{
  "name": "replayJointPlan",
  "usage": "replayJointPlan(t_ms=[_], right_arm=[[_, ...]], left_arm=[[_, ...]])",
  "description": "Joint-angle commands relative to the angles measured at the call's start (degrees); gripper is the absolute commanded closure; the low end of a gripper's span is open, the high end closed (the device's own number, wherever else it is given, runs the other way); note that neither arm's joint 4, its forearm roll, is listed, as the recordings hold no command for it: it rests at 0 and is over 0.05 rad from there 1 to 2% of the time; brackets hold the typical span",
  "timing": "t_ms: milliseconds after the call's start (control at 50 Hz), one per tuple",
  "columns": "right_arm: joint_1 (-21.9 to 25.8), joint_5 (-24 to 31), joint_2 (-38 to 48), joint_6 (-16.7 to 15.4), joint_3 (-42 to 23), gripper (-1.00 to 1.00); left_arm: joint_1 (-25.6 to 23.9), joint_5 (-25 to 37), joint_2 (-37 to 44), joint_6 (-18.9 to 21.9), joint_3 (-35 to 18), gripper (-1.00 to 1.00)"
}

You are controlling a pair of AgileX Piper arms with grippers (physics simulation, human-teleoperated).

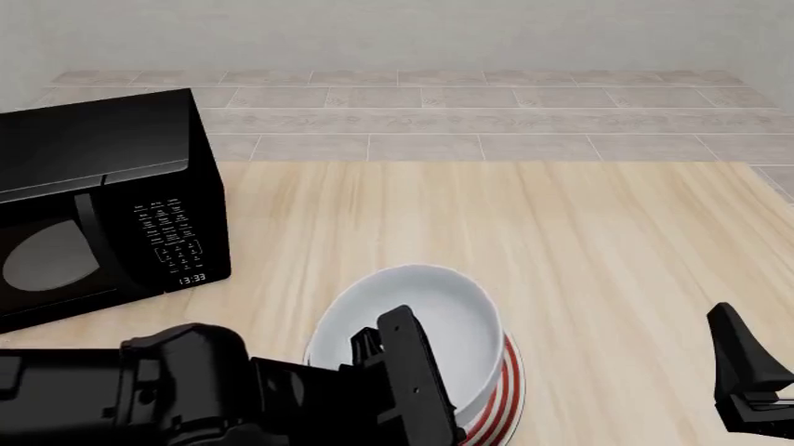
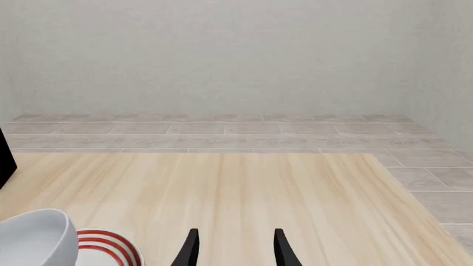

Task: Pick up the white bowl and put it on the plate.

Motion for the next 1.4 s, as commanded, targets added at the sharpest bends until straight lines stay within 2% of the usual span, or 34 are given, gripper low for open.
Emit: replayJointPlan(t_ms=[20,940,960,1400], right_arm=[[0.0,0.0,0.0,0.0,0.0,-1.00],[0.0,0.0,0.0,0.0,0.0,-1.00],[0.0,0.0,0.0,0.0,0.0,-1.00],[0.0,0.0,0.0,0.0,0.0,-1.00]], left_arm=[[0.3,-0.2,0.6,0.4,-0.4,1.00],[0.2,-0.3,3.2,0.0,-0.7,1.00],[0.5,-0.3,3.3,0.4,-0.9,-1.00],[1.3,0.6,3.2,0.8,-1.9,-1.00]])
